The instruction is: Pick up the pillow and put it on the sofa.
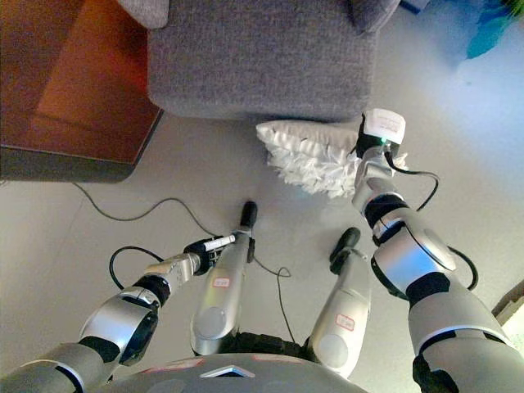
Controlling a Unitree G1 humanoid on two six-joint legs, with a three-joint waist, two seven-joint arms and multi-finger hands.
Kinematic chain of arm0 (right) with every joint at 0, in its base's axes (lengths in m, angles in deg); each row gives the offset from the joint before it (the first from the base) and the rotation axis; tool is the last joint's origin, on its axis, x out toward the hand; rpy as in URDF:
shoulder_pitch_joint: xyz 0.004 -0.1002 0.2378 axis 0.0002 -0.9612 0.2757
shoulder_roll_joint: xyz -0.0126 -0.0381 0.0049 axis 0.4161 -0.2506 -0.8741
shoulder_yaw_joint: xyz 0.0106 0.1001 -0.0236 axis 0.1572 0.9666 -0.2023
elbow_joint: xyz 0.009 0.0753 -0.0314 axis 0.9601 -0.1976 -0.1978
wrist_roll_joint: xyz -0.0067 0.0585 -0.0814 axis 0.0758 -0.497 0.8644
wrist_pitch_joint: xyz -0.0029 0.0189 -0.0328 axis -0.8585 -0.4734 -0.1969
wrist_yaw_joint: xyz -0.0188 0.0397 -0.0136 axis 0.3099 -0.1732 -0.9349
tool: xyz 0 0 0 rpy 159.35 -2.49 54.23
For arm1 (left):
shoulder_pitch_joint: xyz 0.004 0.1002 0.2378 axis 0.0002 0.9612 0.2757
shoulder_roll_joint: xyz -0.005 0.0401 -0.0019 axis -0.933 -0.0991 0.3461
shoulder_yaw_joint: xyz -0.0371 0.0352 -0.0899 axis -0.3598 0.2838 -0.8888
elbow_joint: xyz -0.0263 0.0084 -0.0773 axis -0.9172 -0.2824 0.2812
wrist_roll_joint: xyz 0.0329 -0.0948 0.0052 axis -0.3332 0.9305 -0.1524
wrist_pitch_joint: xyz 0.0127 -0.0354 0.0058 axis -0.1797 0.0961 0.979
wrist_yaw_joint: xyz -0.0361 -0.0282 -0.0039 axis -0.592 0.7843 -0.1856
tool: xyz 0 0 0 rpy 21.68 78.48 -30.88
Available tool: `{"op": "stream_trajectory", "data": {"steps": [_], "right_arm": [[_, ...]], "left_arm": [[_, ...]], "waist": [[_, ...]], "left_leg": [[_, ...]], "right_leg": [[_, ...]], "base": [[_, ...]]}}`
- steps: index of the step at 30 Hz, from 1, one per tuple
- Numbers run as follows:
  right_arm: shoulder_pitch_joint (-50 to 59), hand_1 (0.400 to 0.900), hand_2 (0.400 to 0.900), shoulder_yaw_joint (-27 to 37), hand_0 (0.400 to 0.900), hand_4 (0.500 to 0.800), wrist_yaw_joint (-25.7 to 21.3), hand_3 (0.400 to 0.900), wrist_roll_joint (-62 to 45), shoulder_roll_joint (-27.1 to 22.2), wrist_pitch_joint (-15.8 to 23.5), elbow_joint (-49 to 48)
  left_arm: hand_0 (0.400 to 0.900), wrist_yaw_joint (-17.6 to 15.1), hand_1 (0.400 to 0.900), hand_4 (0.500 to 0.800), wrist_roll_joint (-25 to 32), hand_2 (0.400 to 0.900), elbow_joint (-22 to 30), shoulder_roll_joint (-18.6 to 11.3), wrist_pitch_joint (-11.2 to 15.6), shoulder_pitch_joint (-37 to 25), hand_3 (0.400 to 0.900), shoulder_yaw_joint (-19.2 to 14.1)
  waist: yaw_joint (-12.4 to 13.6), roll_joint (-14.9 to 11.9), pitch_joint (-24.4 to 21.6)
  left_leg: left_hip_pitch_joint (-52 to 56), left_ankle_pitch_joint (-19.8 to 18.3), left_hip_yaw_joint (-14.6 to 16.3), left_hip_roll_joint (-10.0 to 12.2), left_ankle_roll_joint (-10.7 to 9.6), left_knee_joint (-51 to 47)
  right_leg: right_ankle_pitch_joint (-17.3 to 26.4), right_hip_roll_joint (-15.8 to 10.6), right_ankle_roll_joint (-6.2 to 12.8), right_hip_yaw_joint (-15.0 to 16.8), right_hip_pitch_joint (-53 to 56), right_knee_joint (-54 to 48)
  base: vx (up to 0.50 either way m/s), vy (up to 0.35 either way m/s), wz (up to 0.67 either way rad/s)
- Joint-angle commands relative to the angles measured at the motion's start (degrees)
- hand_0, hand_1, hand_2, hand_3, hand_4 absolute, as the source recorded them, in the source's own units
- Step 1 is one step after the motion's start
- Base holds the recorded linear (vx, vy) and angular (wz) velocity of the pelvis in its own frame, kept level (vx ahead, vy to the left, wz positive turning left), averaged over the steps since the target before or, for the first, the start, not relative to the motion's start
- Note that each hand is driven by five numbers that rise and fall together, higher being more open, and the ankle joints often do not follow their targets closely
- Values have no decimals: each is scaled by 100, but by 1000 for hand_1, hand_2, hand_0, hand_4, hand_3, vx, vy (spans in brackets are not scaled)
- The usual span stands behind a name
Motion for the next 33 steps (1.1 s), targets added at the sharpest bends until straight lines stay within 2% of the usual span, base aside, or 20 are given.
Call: {"op": "stream_trajectory", "data": {"steps": [1,4,9,14,20,26,30,33], "right_arm": [[779,900,900,-143,900,800,247,900,-69,-392,-136,-44],[805,900,900,-107,900,800,404,900,-204,-404,-50,-63],[766,900,900,-77,900,800,670,900,-196,-344,-50,-147],[948,900,900,-127,900,800,893,900,-370,-368,-147,-141],[1143,900,900,-182,900,800,840,900,-313,-451,-121,-236],[1551,900,900,-342,900,800,650,900,-330,-557,-143,-182],[1885,900,900,-539,900,800,780,900,-222,-562,-275,-205],[2048,900,900,-689,900,800,1005,900,-181,-544,-286,-176]], "left_arm": [[900,-185,900,800,-115,900,-589,-201,-772,759,900,496],[900,-95,900,800,-166,900,-562,-232,-679,767,900,487],[900,-173,900,800,-39,900,-413,-255,-611,766,900,521],[900,-241,900,800,309,900,-327,-253,-743,644,900,611],[900,-269,900,800,506,900,-234,-261,-637,701,900,648],[900,-407,900,800,853,900,-234,-336,-754,694,900,614],[900,-485,900,800,1017,900,-249,-369,-899,750,900,540],[900,-464,900,800,1064,900,-279,-399,-883,804,900,488]], "waist": [[241,81,218],[251,87,324],[219,105,452],[202,182,457],[181,264,457],[192,332,457],[222,380,457],[242,397,457]], "left_leg": [[69,-248,-31,105,513,-50],[-119,-238,0,67,532,112],[-342,-286,40,48,560,426],[-942,-342,35,-8,580,920],[-1813,-592,-18,-126,649,1785],[-2845,-917,-117,-247,689,2888],[-3469,-1144,-162,-316,694,3598],[-3838,-1281,-209,-322,695,4076]], "right_leg": [[176,-179,258,442,-357,44],[128,-153,204,423,-435,137],[50,-126,165,497,-562,360],[-34,-92,114,620,-1047,764],[-207,-24,-1,860,-1819,1397],[-444,37,-143,1128,-2736,2164],[-623,36,-240,1281,-3254,2591],[-774,37,-295,1390,-3551,2925]], "base": [[-23,26,-3],[-21,16,-6],[-5,36,-5],[-42,59,-1],[-64,71,-3],[-69,57,-4],[-65,24,0],[-59,7,-3]]}}
